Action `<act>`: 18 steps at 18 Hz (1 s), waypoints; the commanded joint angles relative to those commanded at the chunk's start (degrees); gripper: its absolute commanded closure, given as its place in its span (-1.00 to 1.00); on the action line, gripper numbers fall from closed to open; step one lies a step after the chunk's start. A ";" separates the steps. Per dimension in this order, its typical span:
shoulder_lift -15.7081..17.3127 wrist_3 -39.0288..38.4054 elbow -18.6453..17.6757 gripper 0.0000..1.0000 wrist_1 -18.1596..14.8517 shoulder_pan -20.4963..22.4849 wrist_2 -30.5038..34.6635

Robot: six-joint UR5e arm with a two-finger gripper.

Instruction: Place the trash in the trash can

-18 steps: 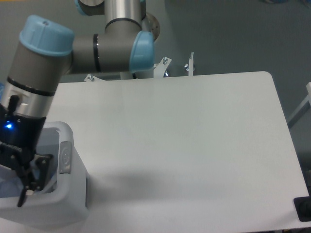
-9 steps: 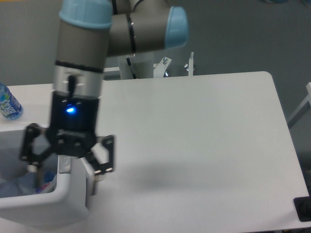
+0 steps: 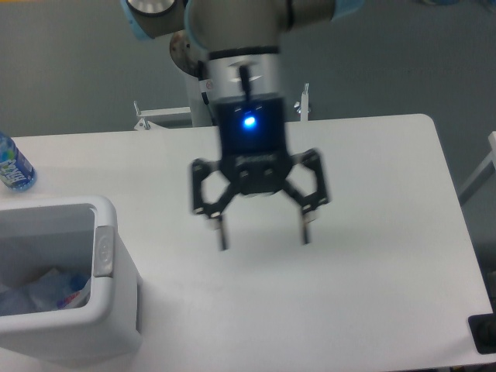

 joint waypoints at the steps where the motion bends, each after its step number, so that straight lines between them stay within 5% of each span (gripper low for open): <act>1: 0.62 4.66 0.00 -1.00 -2.98 1.40 0.53; 3: 1.93 12.32 -0.18 -1.00 -8.00 3.26 2.54; 10: 3.87 33.77 -0.44 -1.00 -17.95 7.30 10.11; 18: 4.31 35.12 -0.62 -1.00 -18.04 8.19 8.62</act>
